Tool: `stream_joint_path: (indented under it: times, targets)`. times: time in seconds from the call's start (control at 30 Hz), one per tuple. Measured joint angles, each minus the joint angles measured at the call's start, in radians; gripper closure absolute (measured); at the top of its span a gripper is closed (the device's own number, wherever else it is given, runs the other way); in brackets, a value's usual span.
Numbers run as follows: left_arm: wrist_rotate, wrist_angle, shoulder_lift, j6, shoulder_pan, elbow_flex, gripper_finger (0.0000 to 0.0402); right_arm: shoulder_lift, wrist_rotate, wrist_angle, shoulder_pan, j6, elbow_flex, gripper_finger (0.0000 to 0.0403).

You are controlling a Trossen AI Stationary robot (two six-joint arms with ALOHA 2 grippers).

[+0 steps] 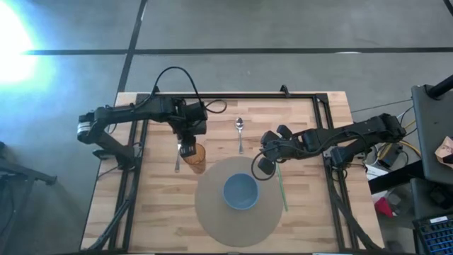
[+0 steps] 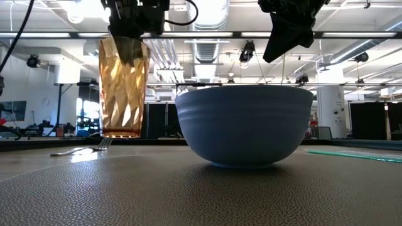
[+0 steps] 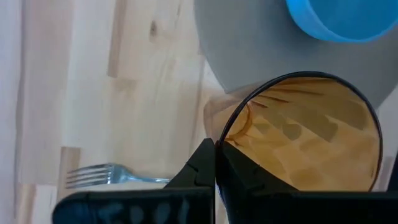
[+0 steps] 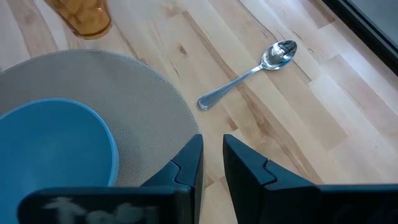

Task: Pick & Place Utensil
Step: Put the gray cup to the top left of the table mat

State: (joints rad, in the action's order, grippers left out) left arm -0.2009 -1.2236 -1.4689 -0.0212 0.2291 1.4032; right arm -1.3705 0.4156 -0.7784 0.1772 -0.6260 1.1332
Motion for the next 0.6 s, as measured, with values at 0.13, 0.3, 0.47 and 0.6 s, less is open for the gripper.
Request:
stream_joint_path:
  times: [0.13, 0.3, 0.47, 0.6]
  targets:
    - [0.001, 0.006, 0.0, -0.007, 0.011, -0.002, 0.0397, 0.0, 0.0, 0.0, 0.0, -0.002, 0.0, 0.0346]
    - [0.049, 0.034, 0.0, -0.011, 0.013, -0.002, 0.0394, 0.0, 0.0, 0.0, 0.0, -0.003, 0.0, 0.0346]
    - [0.086, 0.044, -0.004, -0.011, 0.014, -0.023, 0.0398, 0.0, 0.0, 0.001, 0.0, -0.002, 0.0, 0.0346]
    - [0.085, 0.066, -0.004, -0.012, 0.013, -0.063, 0.0396, 0.0, 0.0, 0.001, 0.0, -0.002, 0.0, 0.0346]
